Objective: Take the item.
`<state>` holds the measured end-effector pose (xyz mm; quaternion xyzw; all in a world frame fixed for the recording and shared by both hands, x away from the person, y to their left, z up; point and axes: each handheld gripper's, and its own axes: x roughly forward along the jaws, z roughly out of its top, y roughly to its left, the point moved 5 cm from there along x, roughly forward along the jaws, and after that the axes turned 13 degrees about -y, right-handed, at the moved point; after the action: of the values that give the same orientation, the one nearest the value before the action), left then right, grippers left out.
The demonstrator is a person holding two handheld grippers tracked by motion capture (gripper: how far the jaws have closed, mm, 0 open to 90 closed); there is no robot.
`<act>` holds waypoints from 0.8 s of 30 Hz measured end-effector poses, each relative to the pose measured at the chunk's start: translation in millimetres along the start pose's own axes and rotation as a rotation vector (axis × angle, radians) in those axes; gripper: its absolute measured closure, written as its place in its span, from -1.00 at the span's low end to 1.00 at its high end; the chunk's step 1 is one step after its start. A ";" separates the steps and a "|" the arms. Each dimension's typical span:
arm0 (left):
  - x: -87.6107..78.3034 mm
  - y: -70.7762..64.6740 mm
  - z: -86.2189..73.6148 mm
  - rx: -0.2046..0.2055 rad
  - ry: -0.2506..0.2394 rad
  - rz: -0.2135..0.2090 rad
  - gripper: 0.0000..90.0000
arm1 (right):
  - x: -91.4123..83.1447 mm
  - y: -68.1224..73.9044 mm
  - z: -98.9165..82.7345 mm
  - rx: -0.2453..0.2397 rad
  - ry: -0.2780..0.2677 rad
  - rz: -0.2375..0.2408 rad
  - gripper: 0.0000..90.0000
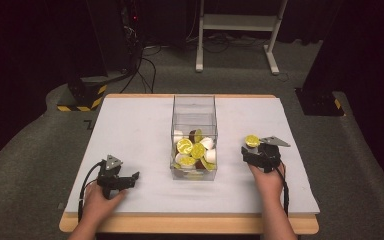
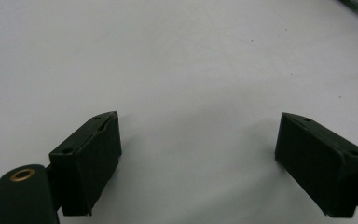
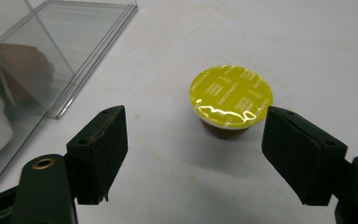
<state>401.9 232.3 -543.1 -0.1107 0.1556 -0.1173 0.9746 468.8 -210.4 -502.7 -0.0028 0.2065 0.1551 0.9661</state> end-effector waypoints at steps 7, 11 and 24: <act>0.1 -0.1 0.0 -0.002 -0.002 0.000 -0.68 | -17.3 15.3 -10.3 0.001 0.000 0.048 -0.47; 0.3 -0.3 0.1 -0.004 -0.004 0.000 -0.68 | -21.7 30.2 -18.7 -0.027 0.015 0.085 -0.47; 0.0 0.0 0.0 -0.001 -0.001 -0.001 -0.68 | -17.3 64.0 -38.4 -0.081 0.066 0.121 -0.50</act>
<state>401.9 232.2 -543.2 -0.1111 0.1552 -0.1175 0.9746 419.2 -157.3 -527.2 -0.0346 0.2315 0.2214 0.9467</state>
